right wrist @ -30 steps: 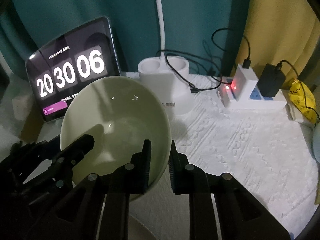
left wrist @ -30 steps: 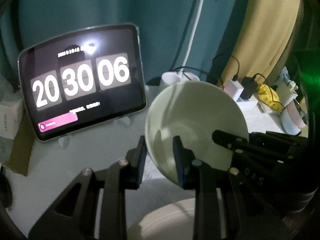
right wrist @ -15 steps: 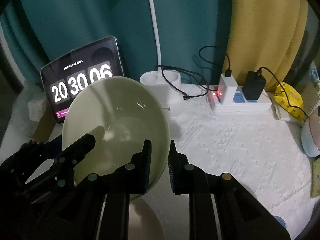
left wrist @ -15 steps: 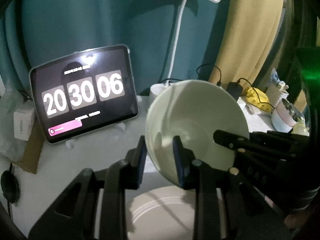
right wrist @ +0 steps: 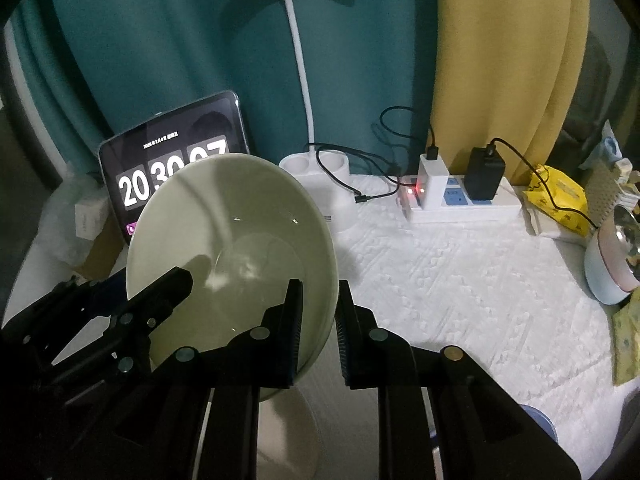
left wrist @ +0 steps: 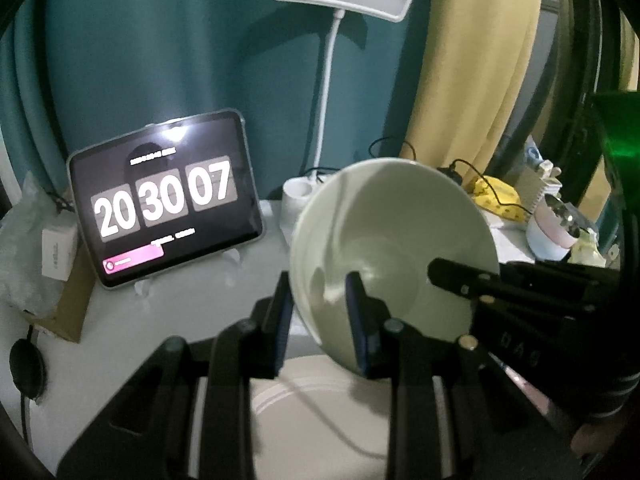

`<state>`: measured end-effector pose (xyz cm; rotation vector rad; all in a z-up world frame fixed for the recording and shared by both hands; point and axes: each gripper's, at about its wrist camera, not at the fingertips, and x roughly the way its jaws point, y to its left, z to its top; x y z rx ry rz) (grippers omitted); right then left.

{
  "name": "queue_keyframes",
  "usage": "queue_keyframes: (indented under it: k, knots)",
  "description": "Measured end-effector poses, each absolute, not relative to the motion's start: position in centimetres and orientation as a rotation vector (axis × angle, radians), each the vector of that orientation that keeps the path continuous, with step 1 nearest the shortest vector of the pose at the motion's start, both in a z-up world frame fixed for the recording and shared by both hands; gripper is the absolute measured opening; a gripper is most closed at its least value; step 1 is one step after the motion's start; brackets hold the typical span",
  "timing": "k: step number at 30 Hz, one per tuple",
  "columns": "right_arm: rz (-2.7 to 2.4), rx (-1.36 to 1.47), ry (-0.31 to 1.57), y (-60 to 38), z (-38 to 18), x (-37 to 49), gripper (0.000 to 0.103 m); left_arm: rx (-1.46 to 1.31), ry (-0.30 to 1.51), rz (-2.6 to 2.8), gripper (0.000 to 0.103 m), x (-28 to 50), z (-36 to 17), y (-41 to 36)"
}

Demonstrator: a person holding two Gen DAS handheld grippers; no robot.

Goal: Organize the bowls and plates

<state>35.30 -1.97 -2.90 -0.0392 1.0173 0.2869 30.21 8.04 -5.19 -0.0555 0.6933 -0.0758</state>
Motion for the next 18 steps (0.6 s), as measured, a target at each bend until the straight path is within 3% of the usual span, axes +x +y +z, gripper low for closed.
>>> queue_keyframes:
  k: [18]
  knots:
    - [0.274,-0.012,0.959,-5.7,0.0,32.2,0.017,-0.036,0.664,-0.106,0.027,27.1,-3.5,4.3]
